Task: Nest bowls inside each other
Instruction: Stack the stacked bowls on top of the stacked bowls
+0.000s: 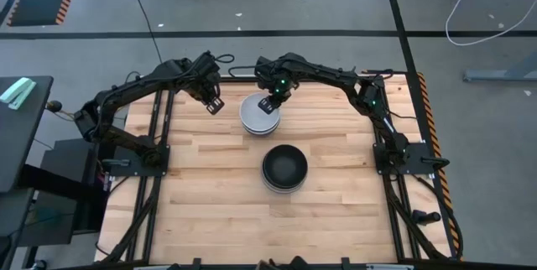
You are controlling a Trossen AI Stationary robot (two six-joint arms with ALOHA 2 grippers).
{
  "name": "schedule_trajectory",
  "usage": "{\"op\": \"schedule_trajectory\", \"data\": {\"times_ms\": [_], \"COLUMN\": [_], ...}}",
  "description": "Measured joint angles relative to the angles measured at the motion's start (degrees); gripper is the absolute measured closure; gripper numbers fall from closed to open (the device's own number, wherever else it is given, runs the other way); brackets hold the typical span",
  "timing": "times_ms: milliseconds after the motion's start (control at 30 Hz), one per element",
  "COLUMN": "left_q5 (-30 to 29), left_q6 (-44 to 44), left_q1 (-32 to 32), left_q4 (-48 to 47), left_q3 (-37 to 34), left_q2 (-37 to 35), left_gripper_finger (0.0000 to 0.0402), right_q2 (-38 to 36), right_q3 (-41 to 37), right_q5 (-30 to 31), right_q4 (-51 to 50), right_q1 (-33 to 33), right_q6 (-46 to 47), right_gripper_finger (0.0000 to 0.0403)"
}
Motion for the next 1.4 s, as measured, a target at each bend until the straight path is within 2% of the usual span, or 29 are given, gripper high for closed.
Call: {"op": "schedule_trajectory", "data": {"times_ms": [200,467,633,800,1100,1400], "left_q5": [0.0,0.0,0.0,-0.1,-0.1,-0.1], "left_q6": [0.0,0.0,0.0,0.0,0.0,0.0], "left_q1": [0.0,0.0,0.0,0.0,0.0,0.0], "left_q4": [0.1,0.1,0.1,0.3,0.6,1.6], "left_q3": [0.0,0.0,0.0,0.0,0.0,0.0], "left_q2": [0.0,0.0,0.0,0.0,0.0,0.0], "left_gripper_finger": [0.0383,0.0371,0.0384,0.0392,0.0374,0.0393], "right_q2": [-0.3,-0.3,-0.3,-0.3,-0.8,-1.2], "right_q3": [0.5,0.5,0.5,0.5,0.7,6.6], "right_q5": [0.5,1.7,2.7,3.4,5.3,6.1], "right_q4": [1.6,1.2,1.6,1.7,1.4,-3.0], "right_q1": [0.3,0.3,0.4,0.4,0.7,0.8], "right_q6": [0.4,0.3,0.3,-0.6,-2.0,-3.2], "right_gripper_finger": [0.031,0.0389,0.0381,0.0391,0.0391,0.0391]}}
